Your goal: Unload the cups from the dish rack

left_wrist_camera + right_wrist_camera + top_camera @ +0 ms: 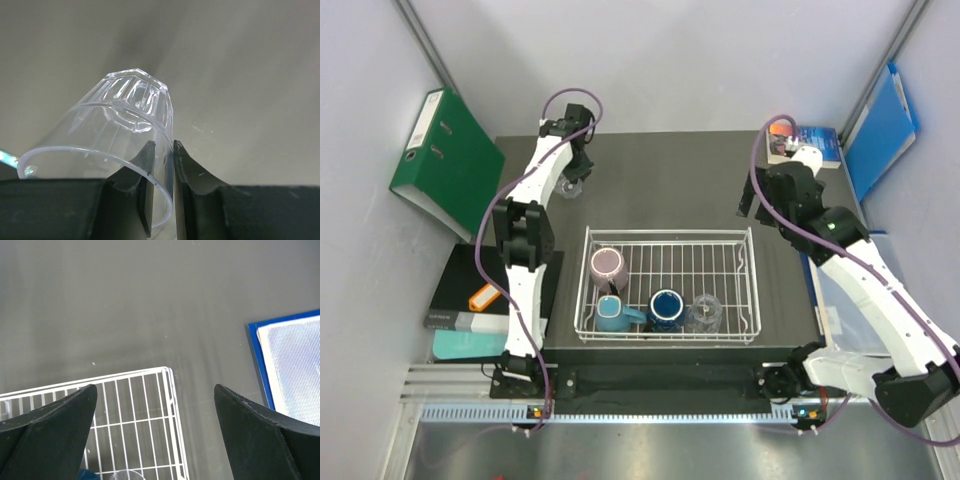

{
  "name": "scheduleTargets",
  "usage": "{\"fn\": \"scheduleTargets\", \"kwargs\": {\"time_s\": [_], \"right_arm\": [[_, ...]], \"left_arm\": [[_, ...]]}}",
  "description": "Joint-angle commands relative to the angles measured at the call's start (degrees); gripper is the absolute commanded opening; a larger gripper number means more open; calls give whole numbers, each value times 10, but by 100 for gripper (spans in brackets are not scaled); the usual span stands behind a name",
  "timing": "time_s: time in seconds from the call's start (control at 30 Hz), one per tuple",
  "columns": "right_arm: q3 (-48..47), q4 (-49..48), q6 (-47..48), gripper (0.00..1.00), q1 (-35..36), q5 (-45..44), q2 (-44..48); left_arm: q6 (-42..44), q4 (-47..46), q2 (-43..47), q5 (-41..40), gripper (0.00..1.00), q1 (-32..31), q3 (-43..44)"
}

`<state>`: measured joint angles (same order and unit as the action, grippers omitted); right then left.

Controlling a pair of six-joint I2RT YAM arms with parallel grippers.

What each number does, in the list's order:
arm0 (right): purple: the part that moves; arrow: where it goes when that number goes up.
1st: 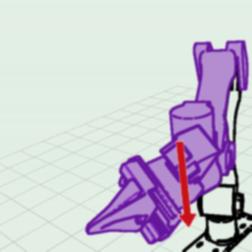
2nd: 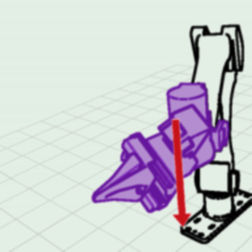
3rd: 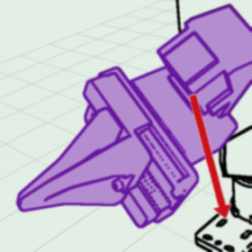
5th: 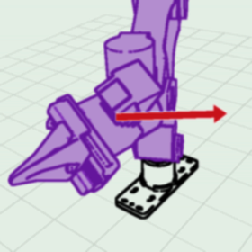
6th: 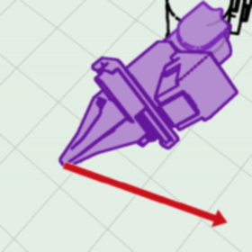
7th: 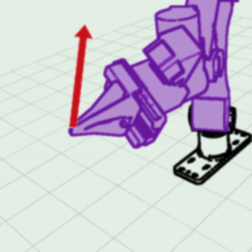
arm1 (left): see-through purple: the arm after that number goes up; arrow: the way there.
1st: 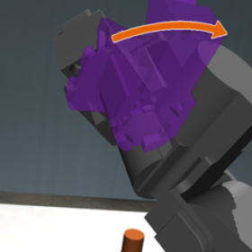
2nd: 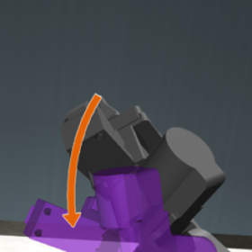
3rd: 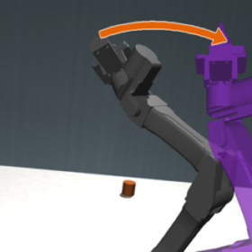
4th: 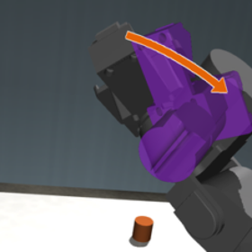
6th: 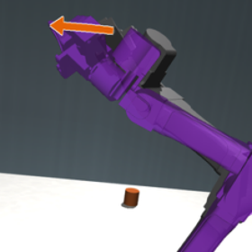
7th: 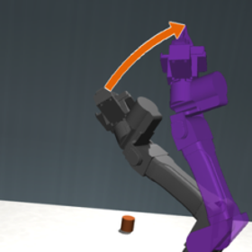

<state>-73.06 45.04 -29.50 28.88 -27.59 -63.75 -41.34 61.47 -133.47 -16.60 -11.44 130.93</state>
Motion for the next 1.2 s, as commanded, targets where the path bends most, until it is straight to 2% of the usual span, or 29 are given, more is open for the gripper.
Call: {"fn": "scheduleTargets", "kwargs": {"time_s": [0.0, 0.27, 0.4, 0.63, 0.83, 0.87, 0.9, 1.17], "right_arm": [[-17, 26, 6, 100, 6, -12, -28], [-5, 23, 6, 100, 6, -20, -48], [-4, 18, 6, 100, 6, -16, -59], [-1, 11, 0, 100, 6, -4, -70], [5, 9, -2, 100, 7, 3, -70], [7, 8, -2, 100, 6, 4, -71], [11, 8, -1, 100, 6, 5, -70], [19, 5, -3, 99, 6, 10, -73]], "left_arm": [[27, 43, 30, -59, 0, -10, 18], [-2, 119, 26, -18, 0, -17, -5], [-23, 110, 48, -8, 0, -20, -44], [-28, 137, 21, 11, 0, -19, -39], [-24, 115, 15, 42, 0, -16, -78], [-24, 110, 13, 46, 1, -15, -81], [-22, 109, 13, 51, 8, -14, -86], [-12, 99, 23, 55, 24, -12, -84]]}}
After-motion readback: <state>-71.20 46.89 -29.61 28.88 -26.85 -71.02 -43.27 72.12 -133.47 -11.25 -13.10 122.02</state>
